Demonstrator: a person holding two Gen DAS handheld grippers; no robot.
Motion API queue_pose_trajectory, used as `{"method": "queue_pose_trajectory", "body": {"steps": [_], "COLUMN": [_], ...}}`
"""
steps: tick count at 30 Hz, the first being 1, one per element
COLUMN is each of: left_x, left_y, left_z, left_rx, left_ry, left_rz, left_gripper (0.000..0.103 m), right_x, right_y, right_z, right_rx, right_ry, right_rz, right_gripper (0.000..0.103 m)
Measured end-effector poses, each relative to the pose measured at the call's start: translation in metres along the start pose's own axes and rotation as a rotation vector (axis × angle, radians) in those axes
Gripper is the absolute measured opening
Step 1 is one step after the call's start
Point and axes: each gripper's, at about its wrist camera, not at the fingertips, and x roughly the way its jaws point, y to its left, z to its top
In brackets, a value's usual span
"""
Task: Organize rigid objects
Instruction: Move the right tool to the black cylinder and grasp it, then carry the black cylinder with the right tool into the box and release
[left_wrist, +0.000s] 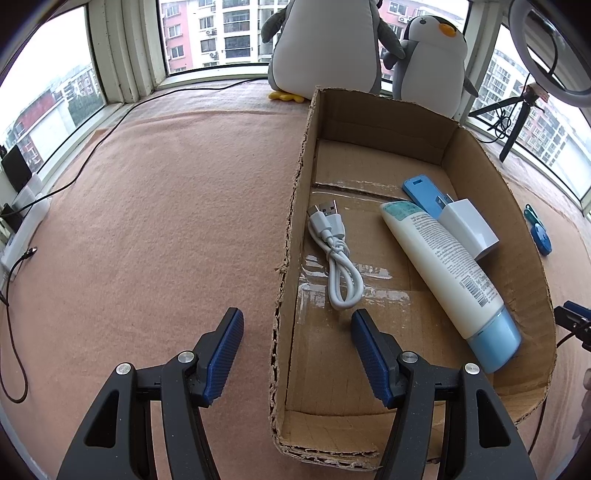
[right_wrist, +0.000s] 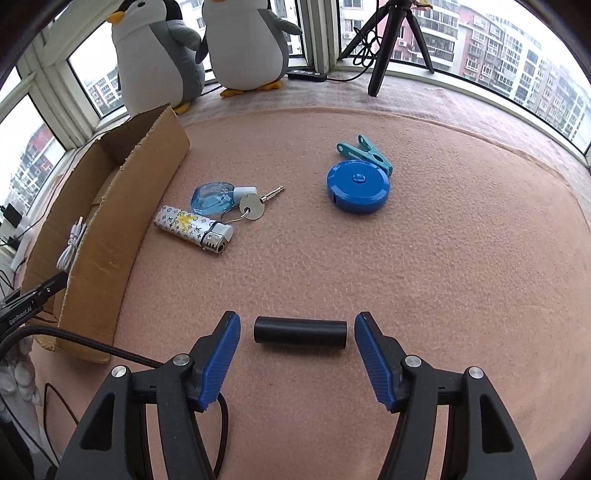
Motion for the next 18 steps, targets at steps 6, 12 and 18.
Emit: {"method": "queue_pose_trajectory", "body": {"steps": [6, 12, 18], "left_x": [0.0001, 0.0001, 0.0001], "left_y": [-0.0002, -0.0003, -0.0005], "left_z": [0.0003, 0.0004, 0.0004], "left_rx": [-0.002, -0.002, -0.002], "left_ry": [0.000, 0.000, 0.000], "left_rz": [-0.001, -0.001, -0.001], "left_gripper": [0.065, 0.065, 0.065], "right_x": [0.0036, 0.0075, 0.0074], "right_y": [0.0037, 0.0081, 0.0053], "right_z": [-0.0005, -0.0051, -0.0029], "right_rx": [0.005, -0.015, -0.006], "right_ry": [0.011, 0.022, 0.016], "right_rz": [-0.031, -0.060, -0.060], "right_gripper": [0.060, 0.052, 0.048]}}
